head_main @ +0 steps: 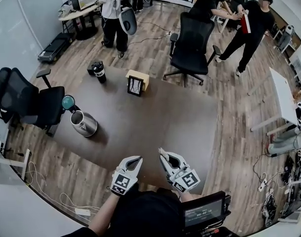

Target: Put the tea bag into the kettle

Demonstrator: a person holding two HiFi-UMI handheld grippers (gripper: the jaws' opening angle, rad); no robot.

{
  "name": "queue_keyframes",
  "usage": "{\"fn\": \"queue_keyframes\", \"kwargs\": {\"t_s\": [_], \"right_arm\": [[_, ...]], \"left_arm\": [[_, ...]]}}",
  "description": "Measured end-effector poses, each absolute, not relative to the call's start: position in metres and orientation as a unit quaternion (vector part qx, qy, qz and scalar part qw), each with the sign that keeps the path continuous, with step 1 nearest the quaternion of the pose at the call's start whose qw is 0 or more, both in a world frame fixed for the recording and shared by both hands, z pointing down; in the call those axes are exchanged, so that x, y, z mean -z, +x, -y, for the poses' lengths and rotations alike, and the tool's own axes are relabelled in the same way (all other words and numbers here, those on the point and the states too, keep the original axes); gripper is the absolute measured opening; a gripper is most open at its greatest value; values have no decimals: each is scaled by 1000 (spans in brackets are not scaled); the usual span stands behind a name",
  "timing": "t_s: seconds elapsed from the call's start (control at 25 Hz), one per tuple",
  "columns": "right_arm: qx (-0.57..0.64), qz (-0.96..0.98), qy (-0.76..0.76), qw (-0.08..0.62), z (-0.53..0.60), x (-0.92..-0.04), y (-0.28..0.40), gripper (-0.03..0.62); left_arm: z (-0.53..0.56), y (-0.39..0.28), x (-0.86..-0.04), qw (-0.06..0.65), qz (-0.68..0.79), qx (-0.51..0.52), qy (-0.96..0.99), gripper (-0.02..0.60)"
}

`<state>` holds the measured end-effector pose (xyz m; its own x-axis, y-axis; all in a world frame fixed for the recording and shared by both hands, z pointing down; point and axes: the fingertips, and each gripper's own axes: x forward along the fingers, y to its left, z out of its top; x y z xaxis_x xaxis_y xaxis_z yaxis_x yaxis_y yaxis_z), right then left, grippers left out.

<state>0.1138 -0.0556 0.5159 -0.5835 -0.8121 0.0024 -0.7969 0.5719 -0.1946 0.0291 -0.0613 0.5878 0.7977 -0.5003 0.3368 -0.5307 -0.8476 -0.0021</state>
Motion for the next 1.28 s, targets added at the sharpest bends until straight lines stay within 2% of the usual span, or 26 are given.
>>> {"fn": "queue_keyframes", "kwargs": {"t_s": [0.56,1.28], "right_arm": [[99,-868,-485,49,64,-521,40,46],[80,-889,-449,43,80,-533,-39,46]], "left_arm": [[75,-32,-584,39,220,-171,960,-3],[76,-100,-587,26,244,-153,957,-2]]}}
